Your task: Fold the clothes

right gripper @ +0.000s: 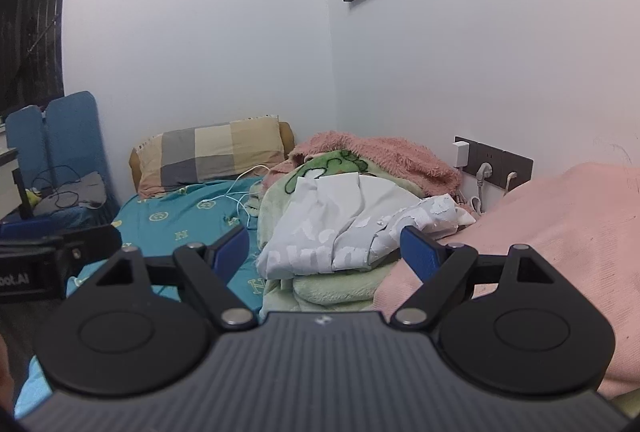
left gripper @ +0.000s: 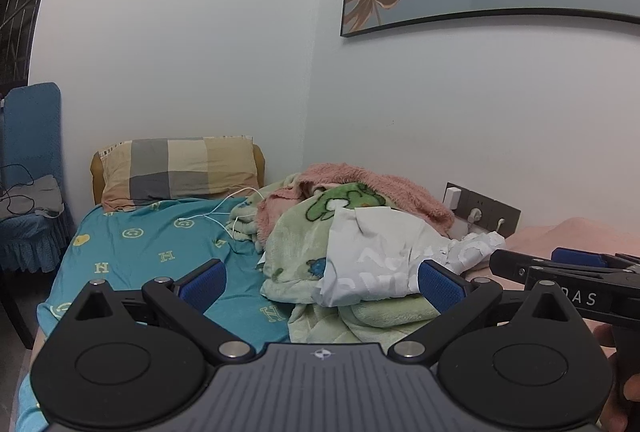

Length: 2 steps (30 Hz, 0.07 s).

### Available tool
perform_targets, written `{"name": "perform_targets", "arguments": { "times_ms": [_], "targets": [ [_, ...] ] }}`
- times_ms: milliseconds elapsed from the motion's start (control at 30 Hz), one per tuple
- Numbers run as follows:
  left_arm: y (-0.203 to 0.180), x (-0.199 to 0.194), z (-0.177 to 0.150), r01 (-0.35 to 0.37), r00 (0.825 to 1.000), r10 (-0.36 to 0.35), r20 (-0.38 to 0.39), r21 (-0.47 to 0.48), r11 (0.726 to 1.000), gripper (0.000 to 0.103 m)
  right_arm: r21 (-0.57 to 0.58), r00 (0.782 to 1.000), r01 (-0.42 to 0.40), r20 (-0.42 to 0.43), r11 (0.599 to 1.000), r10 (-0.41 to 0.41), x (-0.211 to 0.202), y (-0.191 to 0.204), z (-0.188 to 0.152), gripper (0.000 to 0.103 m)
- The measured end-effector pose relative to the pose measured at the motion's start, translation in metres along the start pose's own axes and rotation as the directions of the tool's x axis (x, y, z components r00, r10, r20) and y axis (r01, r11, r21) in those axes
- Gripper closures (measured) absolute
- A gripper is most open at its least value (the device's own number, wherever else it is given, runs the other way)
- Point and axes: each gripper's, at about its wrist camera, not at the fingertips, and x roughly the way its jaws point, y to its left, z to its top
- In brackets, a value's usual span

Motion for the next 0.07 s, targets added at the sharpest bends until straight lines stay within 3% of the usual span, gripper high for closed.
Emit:
{"name": "perform_targets", "arguments": {
  "times_ms": [67],
  "targets": [
    [0.001,0.0008,-0.0009,0.0,1.0,0.0,-0.003,-0.003,1.0,0.0,0.002,1.0,0.01,0.0,1.0,-0.01,-0.0002,0.0006,-0.0005,0.019]
  ]
}}
